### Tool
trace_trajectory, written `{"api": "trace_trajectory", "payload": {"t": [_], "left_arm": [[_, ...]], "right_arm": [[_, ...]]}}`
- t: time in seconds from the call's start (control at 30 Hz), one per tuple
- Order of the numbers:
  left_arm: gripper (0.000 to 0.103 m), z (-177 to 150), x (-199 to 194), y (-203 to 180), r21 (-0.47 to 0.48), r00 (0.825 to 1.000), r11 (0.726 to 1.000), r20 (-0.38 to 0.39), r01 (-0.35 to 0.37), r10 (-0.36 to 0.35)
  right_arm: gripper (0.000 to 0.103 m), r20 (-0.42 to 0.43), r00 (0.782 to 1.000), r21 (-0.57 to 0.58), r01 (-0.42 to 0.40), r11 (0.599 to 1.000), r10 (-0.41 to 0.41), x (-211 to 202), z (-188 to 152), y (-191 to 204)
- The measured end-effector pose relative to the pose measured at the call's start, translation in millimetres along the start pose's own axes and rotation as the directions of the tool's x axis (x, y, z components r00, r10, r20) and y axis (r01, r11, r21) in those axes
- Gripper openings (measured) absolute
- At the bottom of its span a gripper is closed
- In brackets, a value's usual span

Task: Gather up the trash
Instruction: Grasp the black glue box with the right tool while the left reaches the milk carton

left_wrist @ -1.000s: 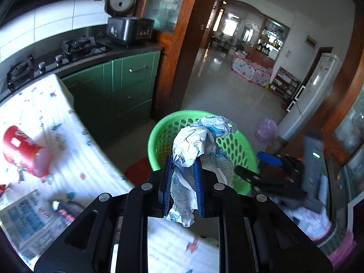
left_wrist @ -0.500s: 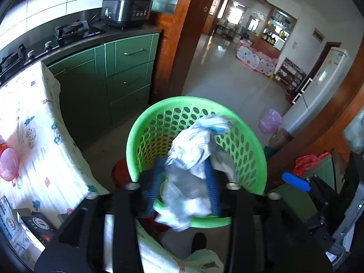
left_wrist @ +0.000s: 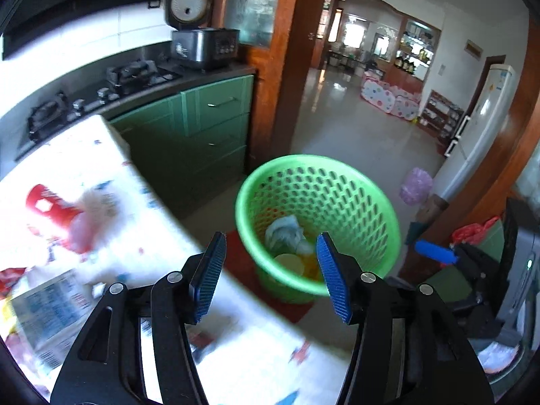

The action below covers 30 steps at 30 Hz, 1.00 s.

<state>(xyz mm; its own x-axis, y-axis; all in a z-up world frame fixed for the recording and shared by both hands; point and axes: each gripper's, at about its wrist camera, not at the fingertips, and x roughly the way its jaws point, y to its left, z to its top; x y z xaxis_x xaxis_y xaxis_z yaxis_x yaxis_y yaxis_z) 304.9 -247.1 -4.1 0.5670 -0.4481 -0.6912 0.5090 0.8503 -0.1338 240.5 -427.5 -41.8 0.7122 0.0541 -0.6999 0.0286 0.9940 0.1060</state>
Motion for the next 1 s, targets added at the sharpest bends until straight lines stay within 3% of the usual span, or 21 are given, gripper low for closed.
{"api": "trace_trajectory", "payload": {"t": [0.53, 0.7, 1.0], "left_arm": [[0.065, -42.8, -106.4, 109.8, -0.105, 0.983, 0.981, 0.067, -0.166, 0.174], [0.065, -52.0, -122.4, 137.5, -0.142, 0.975, 0.970, 0.076, -0.197, 0.209], [0.068, -62.6, -128.6, 167.4, -0.135, 0.974, 0.969, 0.062, -0.209, 0.218]], "right_arm": [[0.080, -0.011, 0.989, -0.113, -0.148, 0.982, 0.148, -8.1, 7.8, 98.2], [0.078, -0.034, 0.981, -0.164, -0.193, 0.967, 0.190, 4.1, 9.5, 132.7], [0.065, -0.110, 0.969, -0.244, -0.244, 0.939, 0.223, 43.8, 12.6, 189.3]]}}
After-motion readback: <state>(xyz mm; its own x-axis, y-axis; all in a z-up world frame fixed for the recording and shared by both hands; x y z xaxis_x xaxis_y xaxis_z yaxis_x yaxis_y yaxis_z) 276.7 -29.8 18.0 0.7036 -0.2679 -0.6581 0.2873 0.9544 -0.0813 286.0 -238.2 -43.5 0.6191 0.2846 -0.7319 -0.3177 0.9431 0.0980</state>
